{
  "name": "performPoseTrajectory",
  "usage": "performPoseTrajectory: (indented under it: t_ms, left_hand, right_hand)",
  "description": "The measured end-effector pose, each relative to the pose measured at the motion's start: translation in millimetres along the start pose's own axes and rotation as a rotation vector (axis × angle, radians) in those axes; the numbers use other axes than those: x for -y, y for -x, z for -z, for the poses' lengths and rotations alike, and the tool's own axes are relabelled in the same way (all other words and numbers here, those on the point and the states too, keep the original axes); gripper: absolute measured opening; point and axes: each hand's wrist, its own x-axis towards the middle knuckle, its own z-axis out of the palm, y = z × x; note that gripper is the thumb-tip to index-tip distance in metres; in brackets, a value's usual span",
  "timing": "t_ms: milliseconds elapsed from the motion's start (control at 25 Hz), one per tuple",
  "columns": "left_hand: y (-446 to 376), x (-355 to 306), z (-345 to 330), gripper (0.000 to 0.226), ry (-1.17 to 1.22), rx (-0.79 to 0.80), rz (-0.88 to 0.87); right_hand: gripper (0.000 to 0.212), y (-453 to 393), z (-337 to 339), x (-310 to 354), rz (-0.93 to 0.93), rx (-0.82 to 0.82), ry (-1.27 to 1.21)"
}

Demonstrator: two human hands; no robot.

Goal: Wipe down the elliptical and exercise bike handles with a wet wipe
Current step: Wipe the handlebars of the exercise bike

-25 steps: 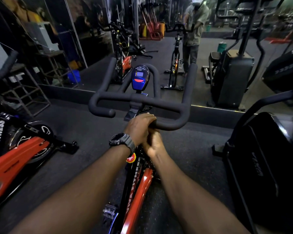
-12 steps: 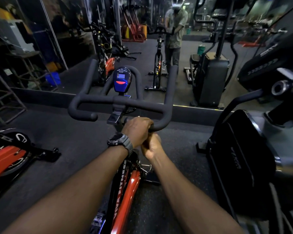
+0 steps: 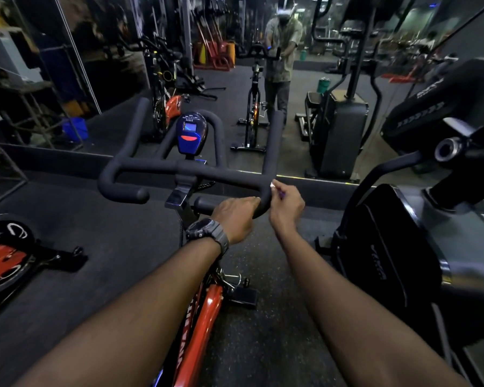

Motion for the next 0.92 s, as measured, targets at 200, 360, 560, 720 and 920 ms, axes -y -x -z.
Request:
performPoseTrajectory:
  t_ms: [200, 360, 560, 720, 920]
  left_hand:
    - [-10.5, -6.1, -0.2, 0.024, 0.072, 0.029, 0.033]
    - [-25.4, -10.1, -1.4, 0.034, 0.121, 0.011, 0.107]
    - [-37.9, -5.4, -14.1, 0.040, 0.062, 0.021, 0.133]
    - [-51.6, -12.9, -0.8, 0.049, 0.124, 0.019, 0.161]
    - [-57.4, -14.5, 0.3, 0.060, 0.124, -0.051, 0.273]
  right_hand:
    - [0.018, 3.4, 26.0, -9.5, 0.511, 0.205, 0.344]
    - [0.018, -25.8, 27.7, 8.6, 0.574, 0.375, 0.443]
    - [0.024, -72.6, 17.0, 19.8, 0.391, 0.406, 0.435]
    - [0.019, -64.3, 34.5, 3.6, 0.563, 0.532, 0.510]
    - [0.018, -101.2, 15.2, 26.6, 0.510, 0.503, 0.549]
